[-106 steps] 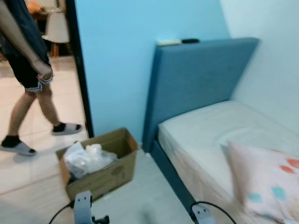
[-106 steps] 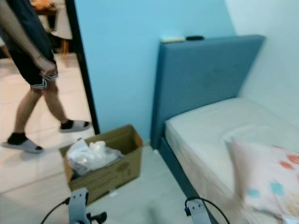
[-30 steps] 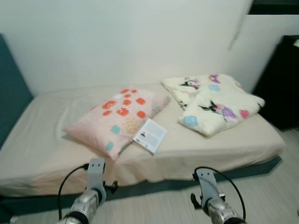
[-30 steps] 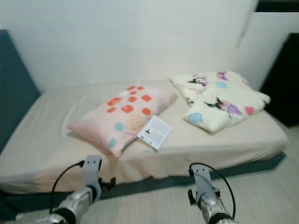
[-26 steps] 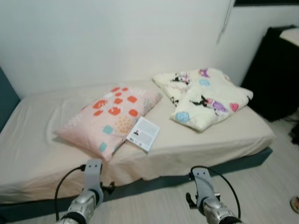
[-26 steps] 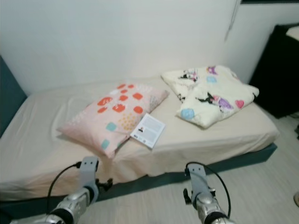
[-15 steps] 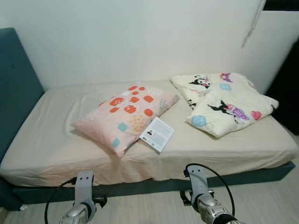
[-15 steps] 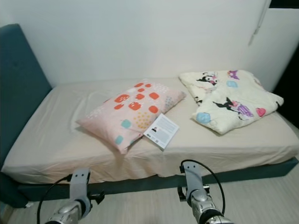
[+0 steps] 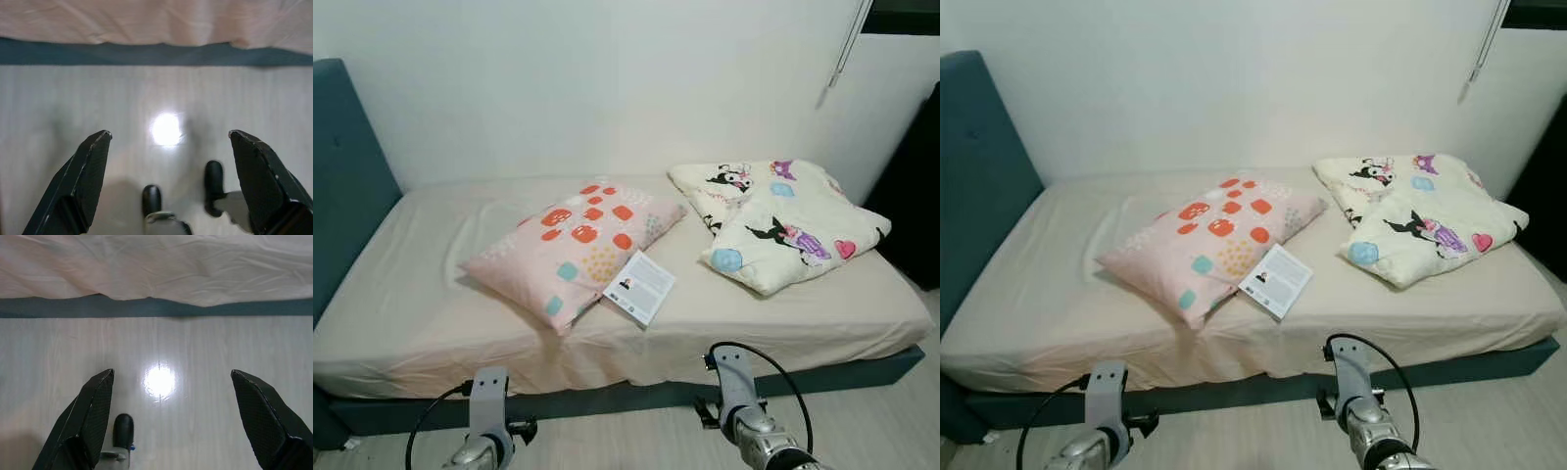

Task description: Clean up the room

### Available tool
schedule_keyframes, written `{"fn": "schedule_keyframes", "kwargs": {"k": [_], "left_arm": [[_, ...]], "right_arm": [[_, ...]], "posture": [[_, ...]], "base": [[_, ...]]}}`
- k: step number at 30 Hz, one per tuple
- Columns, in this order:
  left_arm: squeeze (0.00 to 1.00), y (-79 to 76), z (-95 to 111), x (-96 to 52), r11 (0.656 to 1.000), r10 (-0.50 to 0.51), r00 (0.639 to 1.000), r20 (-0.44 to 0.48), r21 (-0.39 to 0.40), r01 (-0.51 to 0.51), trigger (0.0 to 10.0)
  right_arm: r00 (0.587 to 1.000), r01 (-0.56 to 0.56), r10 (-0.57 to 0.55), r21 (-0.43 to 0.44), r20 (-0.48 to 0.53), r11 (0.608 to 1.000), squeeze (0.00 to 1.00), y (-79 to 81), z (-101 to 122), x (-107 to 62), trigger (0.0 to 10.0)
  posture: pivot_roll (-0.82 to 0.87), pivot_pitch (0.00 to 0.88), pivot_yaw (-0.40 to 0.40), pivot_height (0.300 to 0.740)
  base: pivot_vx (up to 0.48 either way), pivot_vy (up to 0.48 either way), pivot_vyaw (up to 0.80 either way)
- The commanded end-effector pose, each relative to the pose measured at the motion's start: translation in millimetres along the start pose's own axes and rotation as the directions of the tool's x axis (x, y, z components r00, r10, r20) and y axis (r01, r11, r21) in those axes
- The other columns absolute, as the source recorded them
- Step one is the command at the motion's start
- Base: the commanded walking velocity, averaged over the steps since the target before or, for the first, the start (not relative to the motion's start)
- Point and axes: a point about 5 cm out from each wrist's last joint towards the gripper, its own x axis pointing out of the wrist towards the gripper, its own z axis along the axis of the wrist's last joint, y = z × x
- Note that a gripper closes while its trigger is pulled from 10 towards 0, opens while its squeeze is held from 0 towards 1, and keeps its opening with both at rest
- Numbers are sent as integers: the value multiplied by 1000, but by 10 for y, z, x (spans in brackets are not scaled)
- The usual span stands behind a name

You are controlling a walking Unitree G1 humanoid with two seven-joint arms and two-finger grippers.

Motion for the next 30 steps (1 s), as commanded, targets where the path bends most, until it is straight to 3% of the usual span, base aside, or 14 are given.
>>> {"fn": "schedule_keyframes", "kwargs": {"k": [1, 10, 22, 30], "left_arm": [[0, 37, -64, -16, 1000, 10, 1000, -20, -7, -11, 10000], [0, 67, -190, -47, 1000, 16, 998, -55, -1, -16, 10000], [0, 83, -240, -62, 1000, 13, 998, -66, -5, -14, 10000], [0, 51, -260, -62, 1000, -6, 998, -69, -3, 5, 10000]], "right_arm": [[1000, -26, 26, -14, 7, 1000, 0, 58, -6, 0, 10000], [997, -77, 76, -36, -33, 996, 0, 168, -161, -20, 10000], [998, -53, 51, -40, -40, 998, 0, 150, -156, -17, 10000], [999, 0, -2, 68, 37, 998, 0, 75, 42, 5, 10000]], "posture": [[56, 0, -43, 740], [61, 0, -46, 740], [63, 0, -44, 740], [62, 0, -43, 740]], "base": [[334, 0, 475], [363, 0, 773], [388, 0, 0], [391, 0, 0]]}}
